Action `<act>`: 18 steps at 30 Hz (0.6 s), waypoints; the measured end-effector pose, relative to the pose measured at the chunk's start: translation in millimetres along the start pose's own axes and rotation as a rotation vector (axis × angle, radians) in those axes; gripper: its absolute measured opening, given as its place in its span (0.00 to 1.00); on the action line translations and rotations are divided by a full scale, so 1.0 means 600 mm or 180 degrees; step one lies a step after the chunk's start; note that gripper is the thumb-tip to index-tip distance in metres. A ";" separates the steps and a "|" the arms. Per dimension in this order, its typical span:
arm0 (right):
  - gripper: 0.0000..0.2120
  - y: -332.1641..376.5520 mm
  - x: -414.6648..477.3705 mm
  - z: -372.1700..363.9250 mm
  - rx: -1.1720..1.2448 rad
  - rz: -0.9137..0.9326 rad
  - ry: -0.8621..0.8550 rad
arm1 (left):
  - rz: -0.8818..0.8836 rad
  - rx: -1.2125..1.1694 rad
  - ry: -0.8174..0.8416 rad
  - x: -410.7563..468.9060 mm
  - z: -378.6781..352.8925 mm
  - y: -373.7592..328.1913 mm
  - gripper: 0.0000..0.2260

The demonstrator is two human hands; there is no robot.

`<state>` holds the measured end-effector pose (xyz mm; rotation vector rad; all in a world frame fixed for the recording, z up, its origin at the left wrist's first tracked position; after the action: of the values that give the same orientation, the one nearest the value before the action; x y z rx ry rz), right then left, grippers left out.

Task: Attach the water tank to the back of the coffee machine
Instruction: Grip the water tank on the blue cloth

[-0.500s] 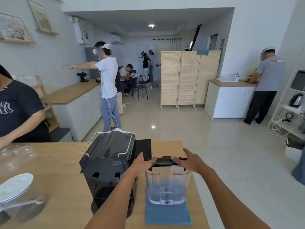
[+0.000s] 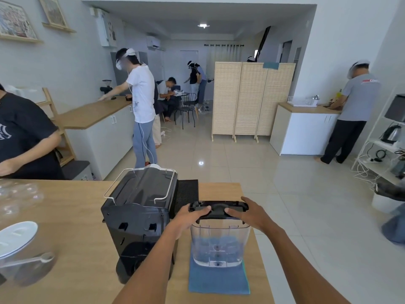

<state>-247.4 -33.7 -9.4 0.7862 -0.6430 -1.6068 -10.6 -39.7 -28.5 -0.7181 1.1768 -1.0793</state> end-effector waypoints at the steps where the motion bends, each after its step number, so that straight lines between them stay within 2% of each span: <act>1: 0.52 0.003 -0.002 0.002 0.0003 0.0046 -0.0033 | -0.0069 -0.0075 -0.0029 -0.003 0.002 -0.004 0.25; 3: 0.50 0.008 -0.002 0.004 0.0063 0.0194 -0.0086 | -0.0347 -0.0117 -0.0099 -0.007 0.005 -0.015 0.20; 5: 0.53 0.008 0.000 0.004 0.0128 0.0269 -0.0097 | -0.0675 -0.0114 -0.0198 -0.007 0.009 -0.021 0.16; 12: 0.49 0.020 -0.012 0.005 0.0410 0.0459 -0.0247 | -0.1578 0.0012 -0.0606 -0.022 0.007 -0.036 0.19; 16: 0.49 0.021 -0.030 0.004 0.0747 0.0505 -0.0540 | -0.1415 -0.0218 -0.0785 -0.040 -0.006 -0.040 0.24; 18: 0.41 0.020 -0.036 0.002 0.0898 0.0514 -0.0659 | -0.1308 -0.0473 -0.0823 -0.048 -0.011 -0.044 0.26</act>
<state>-239.0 -14.7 3.6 0.7547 -1.0730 -1.4779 -25.3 -21.8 3.8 -1.2161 0.9129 -1.1992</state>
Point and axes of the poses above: each hand's wrist, its own x-axis towards the middle knuckle, its own z-axis out of the back of the hand, y = z × x, the point moved 5 cm from there along x, towards the middle knuckle, and after that the axes turned 5 degrees about -y, right-handed, at the moved point
